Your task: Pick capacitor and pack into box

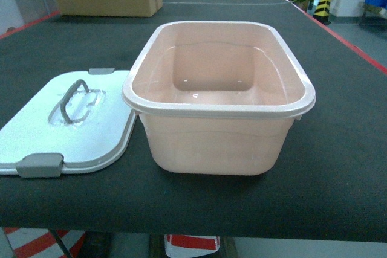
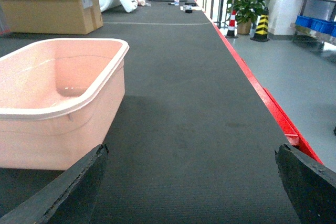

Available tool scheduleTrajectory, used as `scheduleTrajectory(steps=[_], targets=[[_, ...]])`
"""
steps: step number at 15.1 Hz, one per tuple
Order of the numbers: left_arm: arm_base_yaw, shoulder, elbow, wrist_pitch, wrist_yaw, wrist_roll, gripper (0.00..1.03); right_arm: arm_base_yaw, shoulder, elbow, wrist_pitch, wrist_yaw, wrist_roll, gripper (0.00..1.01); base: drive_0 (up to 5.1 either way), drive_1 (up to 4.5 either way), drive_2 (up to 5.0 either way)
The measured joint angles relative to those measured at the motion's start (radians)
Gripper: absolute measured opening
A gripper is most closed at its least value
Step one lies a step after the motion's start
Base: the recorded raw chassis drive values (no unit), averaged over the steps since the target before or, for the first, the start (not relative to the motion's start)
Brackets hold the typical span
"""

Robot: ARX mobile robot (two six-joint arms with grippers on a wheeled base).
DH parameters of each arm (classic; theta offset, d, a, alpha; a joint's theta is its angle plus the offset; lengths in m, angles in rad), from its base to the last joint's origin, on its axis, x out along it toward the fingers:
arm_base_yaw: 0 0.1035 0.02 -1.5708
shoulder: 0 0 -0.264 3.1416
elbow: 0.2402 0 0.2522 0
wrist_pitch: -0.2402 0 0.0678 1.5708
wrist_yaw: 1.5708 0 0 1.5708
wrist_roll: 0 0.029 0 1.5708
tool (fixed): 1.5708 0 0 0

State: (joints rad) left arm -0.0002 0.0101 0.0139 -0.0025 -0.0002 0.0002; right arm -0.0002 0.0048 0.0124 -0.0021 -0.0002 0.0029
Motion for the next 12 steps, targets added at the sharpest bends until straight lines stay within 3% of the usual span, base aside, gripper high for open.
scheduleTrajectory(steps=[12], targets=[[0.000, 0.000, 0.000, -0.004, 0.000, 0.000, 0.43, 0.000, 0.000, 0.000, -0.003, 0.000, 0.000, 0.98, 0.0, 0.00, 0.0]])
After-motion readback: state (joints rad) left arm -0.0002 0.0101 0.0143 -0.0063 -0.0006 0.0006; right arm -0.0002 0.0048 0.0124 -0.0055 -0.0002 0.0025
